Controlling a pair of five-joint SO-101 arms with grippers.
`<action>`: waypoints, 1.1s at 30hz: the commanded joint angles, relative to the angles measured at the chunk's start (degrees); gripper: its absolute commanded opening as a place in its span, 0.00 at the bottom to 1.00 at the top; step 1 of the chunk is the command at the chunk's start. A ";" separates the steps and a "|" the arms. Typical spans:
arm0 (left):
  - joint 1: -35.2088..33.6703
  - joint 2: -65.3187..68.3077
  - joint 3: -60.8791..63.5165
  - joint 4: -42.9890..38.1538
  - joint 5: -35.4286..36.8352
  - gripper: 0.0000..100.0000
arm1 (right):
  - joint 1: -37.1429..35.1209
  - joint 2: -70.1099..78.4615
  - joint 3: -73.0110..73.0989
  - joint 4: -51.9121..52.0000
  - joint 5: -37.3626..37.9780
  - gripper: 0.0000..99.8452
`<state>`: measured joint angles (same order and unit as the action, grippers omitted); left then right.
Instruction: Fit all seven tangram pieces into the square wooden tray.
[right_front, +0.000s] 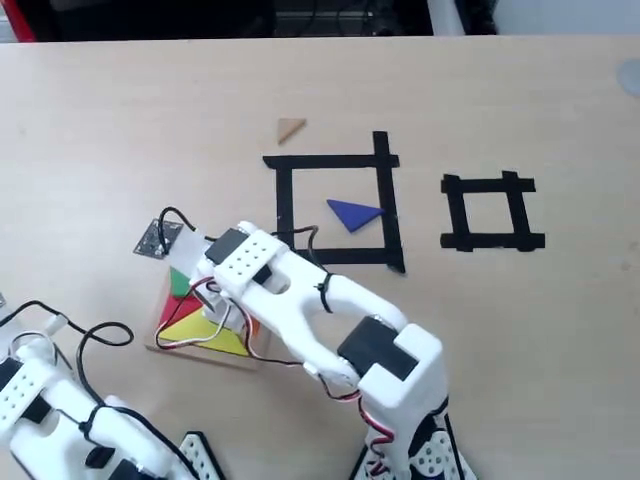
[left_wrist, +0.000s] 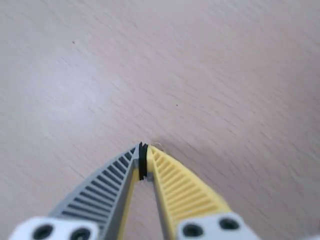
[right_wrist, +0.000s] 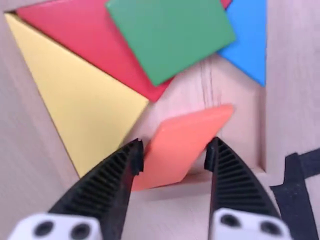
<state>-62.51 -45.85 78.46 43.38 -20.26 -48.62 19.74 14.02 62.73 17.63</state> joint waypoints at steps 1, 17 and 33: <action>-0.22 -0.88 -0.22 -0.79 0.62 0.03 | 4.13 -0.31 -1.36 0.26 0.09 0.22; -0.22 -0.88 -0.22 -0.79 0.62 0.03 | 2.11 0.04 -1.80 0.09 0.09 0.22; -0.22 -0.88 -0.22 -0.79 0.62 0.03 | 4.40 7.87 -9.10 6.68 -0.35 0.04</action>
<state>-62.51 -45.85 78.46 43.38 -20.26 -44.92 24.40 7.87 66.51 17.45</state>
